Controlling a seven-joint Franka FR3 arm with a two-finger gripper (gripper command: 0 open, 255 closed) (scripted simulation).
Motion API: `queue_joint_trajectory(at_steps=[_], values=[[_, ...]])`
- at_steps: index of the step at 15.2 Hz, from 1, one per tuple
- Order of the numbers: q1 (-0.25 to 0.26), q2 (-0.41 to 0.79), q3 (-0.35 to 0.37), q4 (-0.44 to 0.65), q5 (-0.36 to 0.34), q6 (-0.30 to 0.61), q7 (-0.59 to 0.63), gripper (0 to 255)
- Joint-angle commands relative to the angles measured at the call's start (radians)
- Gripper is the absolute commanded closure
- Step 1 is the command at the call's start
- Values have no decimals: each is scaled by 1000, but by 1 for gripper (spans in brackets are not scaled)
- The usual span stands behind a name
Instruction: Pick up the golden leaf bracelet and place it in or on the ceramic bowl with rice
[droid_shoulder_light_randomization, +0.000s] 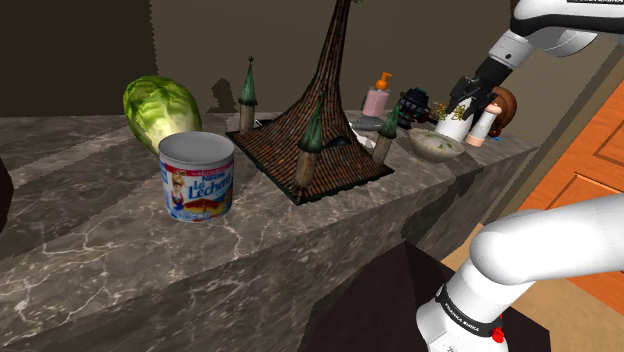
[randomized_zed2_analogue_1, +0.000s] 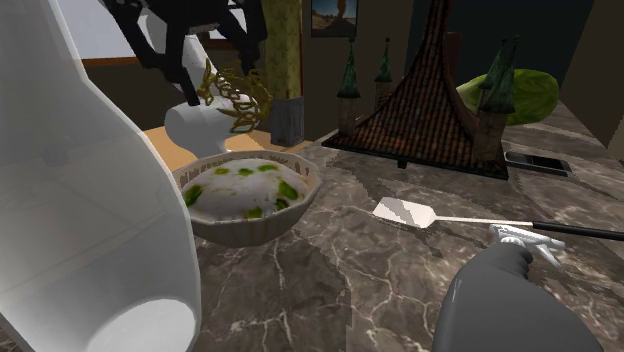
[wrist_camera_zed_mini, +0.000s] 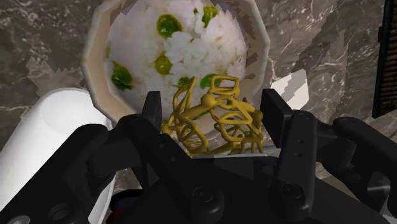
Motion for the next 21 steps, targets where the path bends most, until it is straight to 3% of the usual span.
queue_joint_trajectory(at_steps=[1,11,19,20,21], values=[[-2,0,-8,-23,-4,23,-7,255],[-17,-18,-30,-175,-23,157,-22,255],[-17,-18,-30,-175,-23,157,-22,255],[-17,-18,-30,-175,-23,157,-22,0],[-17,-18,-30,-175,-23,157,-22,0]])
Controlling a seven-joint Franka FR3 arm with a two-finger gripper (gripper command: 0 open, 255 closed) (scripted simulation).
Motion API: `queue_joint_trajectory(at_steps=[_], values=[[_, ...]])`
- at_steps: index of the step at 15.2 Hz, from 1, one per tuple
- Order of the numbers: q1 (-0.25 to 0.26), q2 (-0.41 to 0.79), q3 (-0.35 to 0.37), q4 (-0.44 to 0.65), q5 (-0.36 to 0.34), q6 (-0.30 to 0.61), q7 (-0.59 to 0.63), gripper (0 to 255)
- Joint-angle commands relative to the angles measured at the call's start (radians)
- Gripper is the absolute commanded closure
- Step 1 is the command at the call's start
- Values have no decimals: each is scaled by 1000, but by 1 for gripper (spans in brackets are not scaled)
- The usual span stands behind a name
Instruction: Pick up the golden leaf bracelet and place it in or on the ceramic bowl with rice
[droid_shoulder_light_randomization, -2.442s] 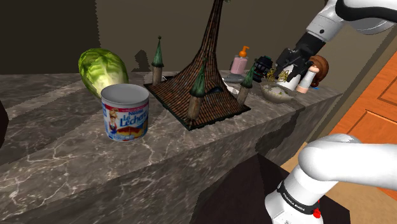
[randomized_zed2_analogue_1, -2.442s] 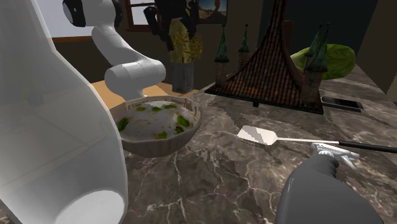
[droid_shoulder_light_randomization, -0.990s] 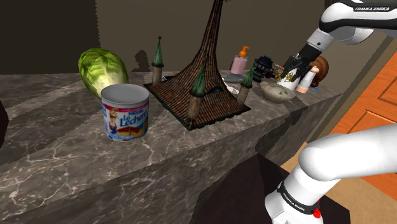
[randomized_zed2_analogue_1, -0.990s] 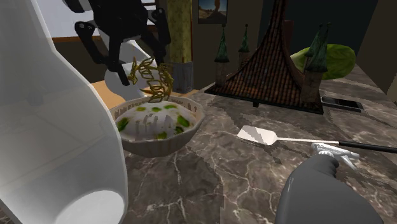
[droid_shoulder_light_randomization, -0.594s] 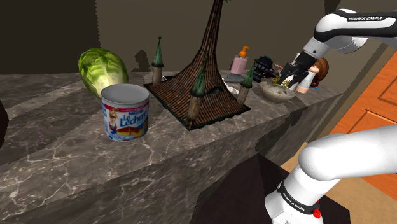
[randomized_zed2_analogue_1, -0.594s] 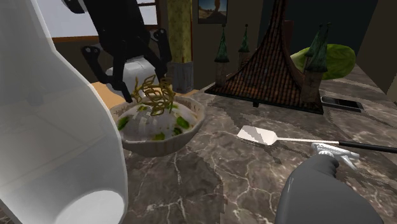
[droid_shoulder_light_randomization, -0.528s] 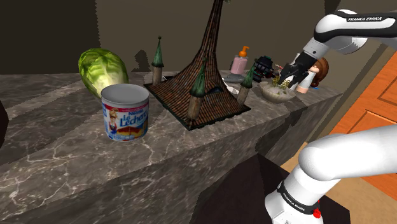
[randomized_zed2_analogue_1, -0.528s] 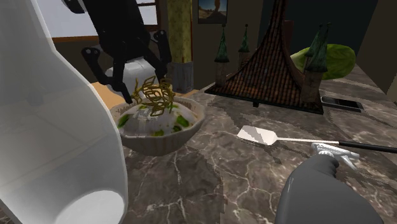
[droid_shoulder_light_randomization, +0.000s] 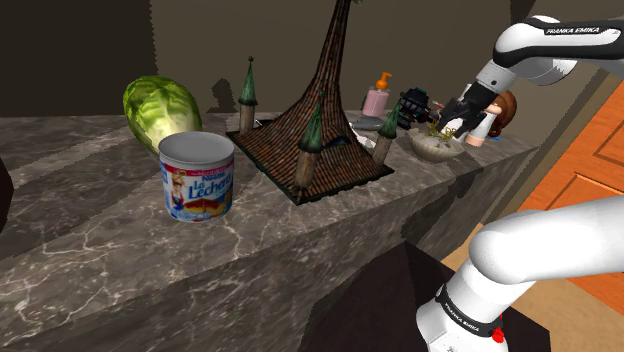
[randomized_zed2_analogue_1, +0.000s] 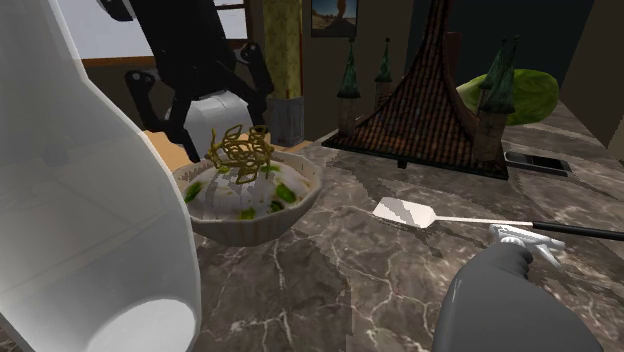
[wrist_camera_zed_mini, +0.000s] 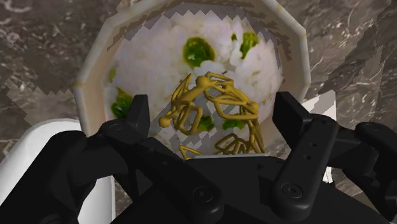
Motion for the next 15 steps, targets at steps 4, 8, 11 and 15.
queue_joint_trajectory(at_steps=[4,8,11,15], values=[[0,0,0,0,0,0,0,0],[1,-4,11,124,6,-128,-1,0],[1,-4,11,124,6,-128,-1,0],[1,-4,11,124,6,-128,-1,0]])
